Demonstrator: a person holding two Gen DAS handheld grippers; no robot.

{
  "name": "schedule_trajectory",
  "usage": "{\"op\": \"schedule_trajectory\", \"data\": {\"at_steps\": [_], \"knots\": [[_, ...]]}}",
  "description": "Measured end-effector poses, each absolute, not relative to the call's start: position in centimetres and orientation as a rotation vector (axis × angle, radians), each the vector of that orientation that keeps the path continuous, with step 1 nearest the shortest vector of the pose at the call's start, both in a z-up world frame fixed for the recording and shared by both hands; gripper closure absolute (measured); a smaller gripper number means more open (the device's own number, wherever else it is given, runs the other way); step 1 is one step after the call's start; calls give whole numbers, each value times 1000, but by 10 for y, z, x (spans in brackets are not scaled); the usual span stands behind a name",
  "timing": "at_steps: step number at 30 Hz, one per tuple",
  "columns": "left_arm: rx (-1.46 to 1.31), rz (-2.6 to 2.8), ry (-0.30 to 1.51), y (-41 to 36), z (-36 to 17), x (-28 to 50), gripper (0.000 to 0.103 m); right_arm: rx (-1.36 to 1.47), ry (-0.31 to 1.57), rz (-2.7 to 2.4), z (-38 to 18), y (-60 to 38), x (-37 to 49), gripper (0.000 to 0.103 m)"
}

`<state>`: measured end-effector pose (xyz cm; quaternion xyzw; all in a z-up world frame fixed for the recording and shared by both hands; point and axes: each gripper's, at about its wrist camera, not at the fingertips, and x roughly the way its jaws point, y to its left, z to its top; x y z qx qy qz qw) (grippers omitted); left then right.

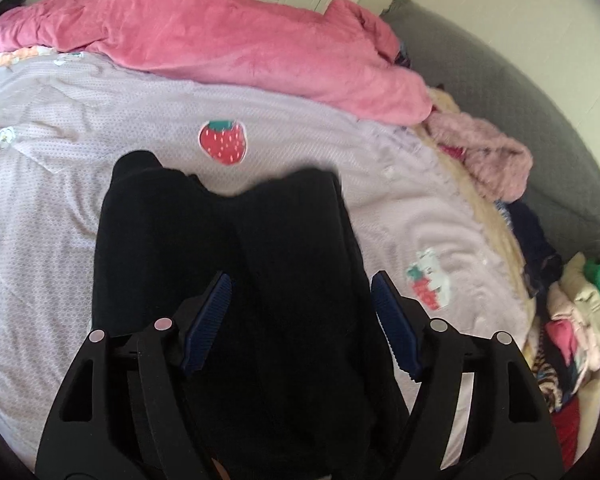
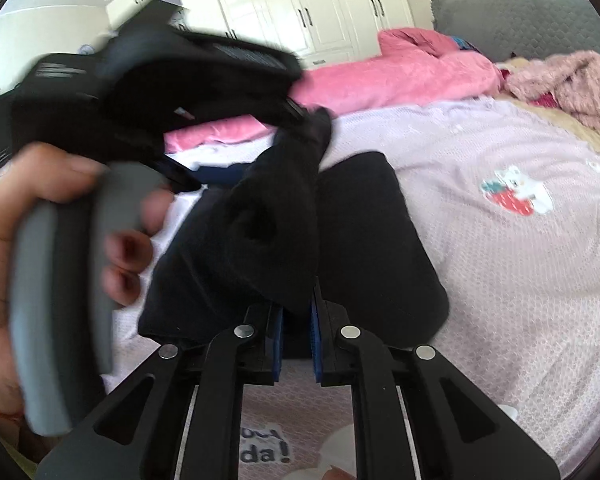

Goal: Fold small clothes

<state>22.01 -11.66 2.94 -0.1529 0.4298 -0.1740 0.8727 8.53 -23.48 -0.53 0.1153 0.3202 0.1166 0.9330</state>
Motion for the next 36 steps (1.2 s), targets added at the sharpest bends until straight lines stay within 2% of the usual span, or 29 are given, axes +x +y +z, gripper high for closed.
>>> {"op": "schedule_trajectory", "data": {"at_steps": [3, 6, 7, 9, 12, 14, 15, 22, 28, 31, 36], "knots": [[-330, -334, 863, -99, 36, 212, 38, 305, 702, 239, -13, -248, 88, 90], [-333, -264, 858, -74, 31, 203, 38, 398, 728, 263, -18, -264, 86, 83], [-327, -239, 862, -66, 28, 200, 38, 423, 731, 277, -18, -269, 86, 77], [-299, -191, 867, -53, 22, 192, 38, 452, 730, 305, -18, -275, 85, 74], [-264, -149, 874, -38, 11, 181, 38, 512, 697, 322, -13, -287, 83, 59], [-225, -128, 888, -34, 1, 176, 38, 563, 673, 374, -9, -295, 85, 41], [-214, -134, 896, -34, -3, 175, 38, 582, 670, 397, -7, -297, 86, 38], [-125, -151, 878, -43, -9, 165, 38, 712, 725, 439, -2, -319, 125, 27], [-113, -152, 871, -49, -11, 162, 38, 723, 858, 492, -20, -309, 173, 28], [-110, -149, 868, -50, -11, 162, 38, 649, 847, 500, -14, -301, 176, 52], [-103, -148, 867, -52, -9, 162, 38, 555, 825, 510, -10, -293, 188, 63]]}}
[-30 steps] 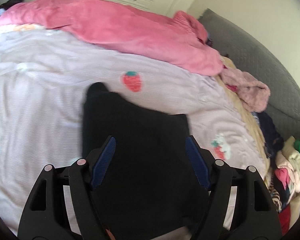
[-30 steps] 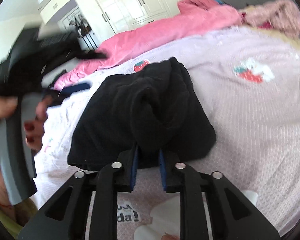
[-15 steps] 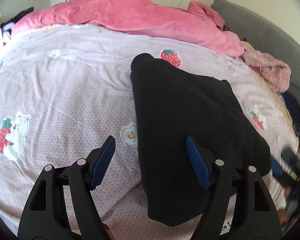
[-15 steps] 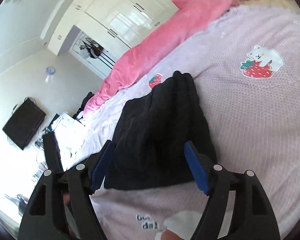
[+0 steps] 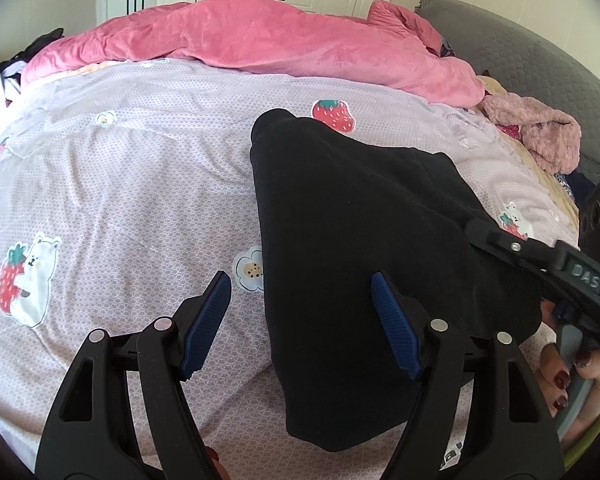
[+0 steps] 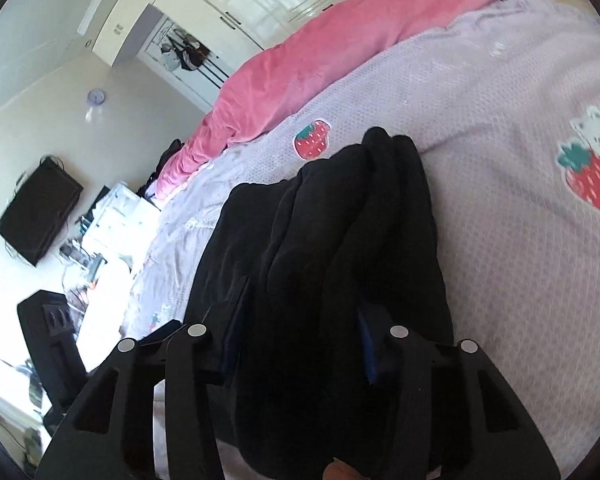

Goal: Fold small clothes

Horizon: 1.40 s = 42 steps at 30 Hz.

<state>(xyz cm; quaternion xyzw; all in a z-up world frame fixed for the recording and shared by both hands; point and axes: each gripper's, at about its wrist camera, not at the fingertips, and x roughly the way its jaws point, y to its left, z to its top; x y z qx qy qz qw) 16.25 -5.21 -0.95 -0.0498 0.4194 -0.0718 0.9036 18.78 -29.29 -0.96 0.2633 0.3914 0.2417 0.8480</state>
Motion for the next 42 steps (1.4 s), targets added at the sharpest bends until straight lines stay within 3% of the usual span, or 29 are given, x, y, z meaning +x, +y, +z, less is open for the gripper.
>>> {"op": "schedule_trajectory", "data": {"at_steps": [2, 4, 12, 15, 19, 31, 42], "knots": [[-103, -148, 868, -53, -9, 163, 38, 488, 813, 501, -7, -286, 189, 76], [-107, -150, 867, -53, -9, 163, 38, 441, 798, 489, -5, -283, 188, 80], [-122, -208, 865, -60, -5, 160, 38, 332, 671, 422, 20, -291, 167, 83], [-113, -216, 877, -66, -10, 162, 37, 317, 706, 380, 13, -295, 173, 83], [-126, -217, 886, -69, -17, 163, 36, 331, 817, 341, -13, -299, 185, 75], [-181, -224, 874, -53, -15, 150, 33, 424, 810, 396, -10, -311, 162, 58], [-284, -306, 935, -44, -30, 135, 34, 495, 851, 414, -14, -315, 138, 56]]}}
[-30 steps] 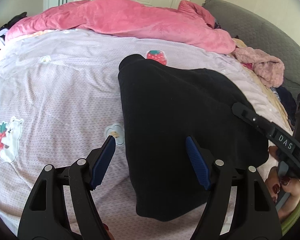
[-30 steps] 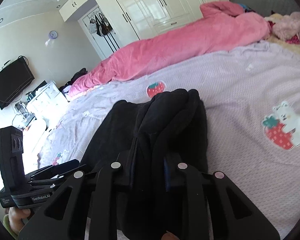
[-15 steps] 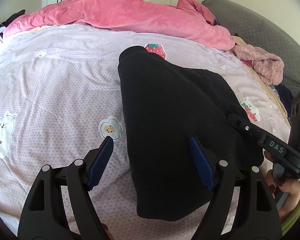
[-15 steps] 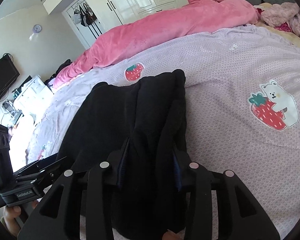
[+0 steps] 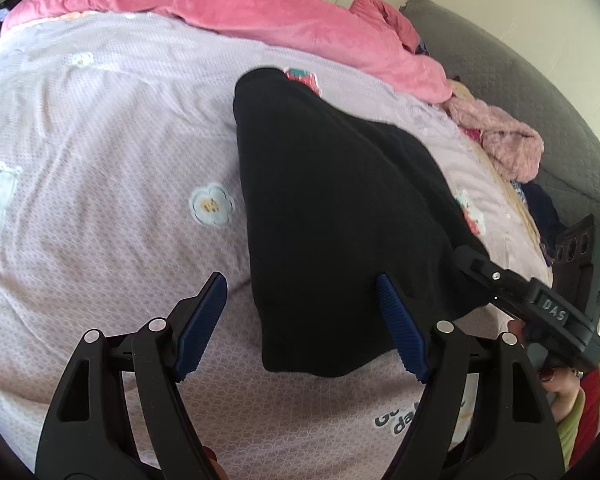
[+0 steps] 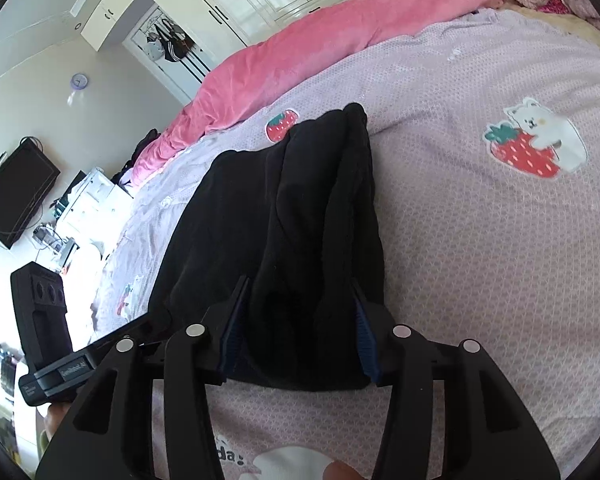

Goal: Fold small clothes

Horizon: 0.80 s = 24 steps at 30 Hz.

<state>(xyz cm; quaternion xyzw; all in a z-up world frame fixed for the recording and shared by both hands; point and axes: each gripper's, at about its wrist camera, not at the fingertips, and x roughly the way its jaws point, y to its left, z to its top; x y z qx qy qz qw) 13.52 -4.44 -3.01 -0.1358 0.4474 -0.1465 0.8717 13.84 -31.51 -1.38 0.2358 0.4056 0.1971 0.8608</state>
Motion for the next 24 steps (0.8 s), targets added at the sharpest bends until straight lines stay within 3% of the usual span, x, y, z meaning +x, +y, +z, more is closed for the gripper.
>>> {"op": "schedule_trajectory", "data": {"at_steps": [5, 7, 8, 9, 11, 14, 18, 24], "knots": [[-278, -294, 952, -50, -38, 135, 34, 528, 852, 413, -19, -322, 133, 56], [-269, -297, 946, -51, -37, 134, 38, 521, 856, 412, -21, -320, 133, 58], [-270, -303, 947, -51, -37, 135, 44, 500, 858, 415, -22, -316, 133, 70], [-271, -314, 949, -52, -36, 134, 51, 477, 860, 417, -21, -312, 133, 72], [-247, -312, 947, -55, -33, 135, 54, 417, 828, 418, -14, -306, 128, 82], [-244, -307, 945, -54, -29, 134, 56, 485, 774, 497, -5, -311, 123, 82], [-221, -316, 953, -56, -31, 132, 56, 467, 850, 410, -18, -319, 124, 82], [-200, -300, 946, -61, -34, 132, 53, 424, 852, 354, -19, -317, 123, 73]]}}
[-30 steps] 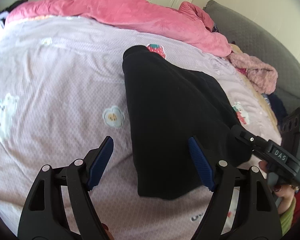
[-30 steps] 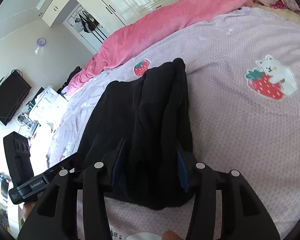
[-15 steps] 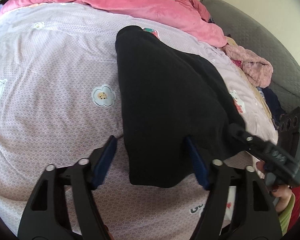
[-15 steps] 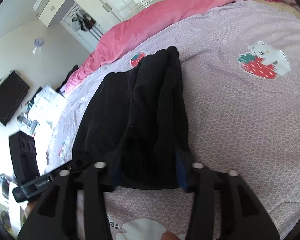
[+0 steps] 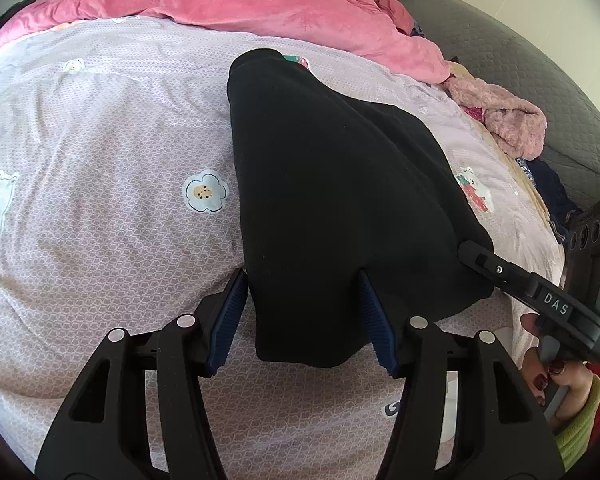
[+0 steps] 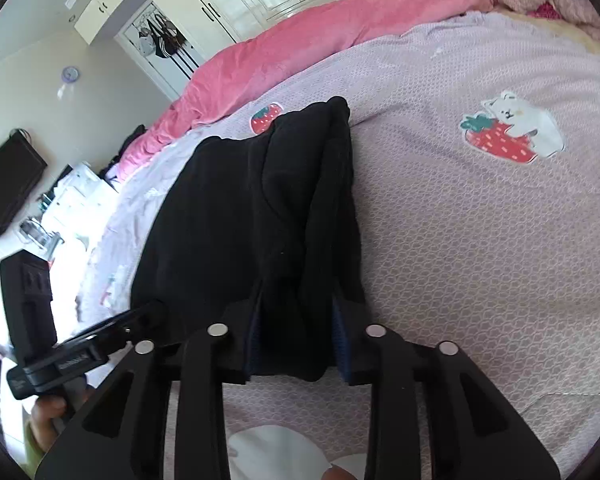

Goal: Fold small clothes

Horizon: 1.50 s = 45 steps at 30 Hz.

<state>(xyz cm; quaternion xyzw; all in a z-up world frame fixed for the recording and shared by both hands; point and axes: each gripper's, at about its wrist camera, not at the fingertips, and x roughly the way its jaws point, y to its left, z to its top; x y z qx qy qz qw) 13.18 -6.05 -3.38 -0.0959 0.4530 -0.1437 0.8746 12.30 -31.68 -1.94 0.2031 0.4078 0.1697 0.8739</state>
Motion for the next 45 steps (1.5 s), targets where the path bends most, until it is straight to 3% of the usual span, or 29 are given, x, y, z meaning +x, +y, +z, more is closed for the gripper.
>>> {"op": "schedule_trajectory", "data": {"at_steps": [6, 8, 10, 22, 25, 28, 32, 37, 38, 39, 42, 45], "knots": [[-198, -292, 939, -60, -33, 131, 53, 415, 828, 332, -19, -314, 125, 63], [-199, -288, 937, -59, -33, 130, 53, 377, 796, 310, -13, -311, 124, 49], [-201, -288, 939, -58, -33, 130, 53, 314, 786, 274, -12, -305, 125, 43], [-200, -273, 933, -55, -30, 124, 52, 351, 781, 280, -15, -313, 125, 35], [-192, -264, 925, -52, -26, 120, 52, 320, 715, 244, -3, -313, 118, 22], [-193, -255, 917, -47, -22, 116, 52, 325, 654, 233, 5, -315, 111, 15], [-194, -240, 901, -41, -16, 112, 44, 317, 603, 219, 11, -317, 103, 5], [-198, -220, 876, -35, -7, 104, 33, 334, 602, 194, 8, -323, 98, 5], [-196, -219, 870, -34, -4, 102, 30, 334, 588, 192, 9, -323, 95, 5], [-197, -216, 865, -33, -2, 100, 20, 331, 579, 190, 11, -323, 92, 5], [-204, -218, 846, -30, 4, 94, 10, 313, 547, 178, 14, -321, 82, 5], [-183, -198, 829, -29, 8, 88, 10, 292, 523, 164, 16, -318, 72, 5]]}}
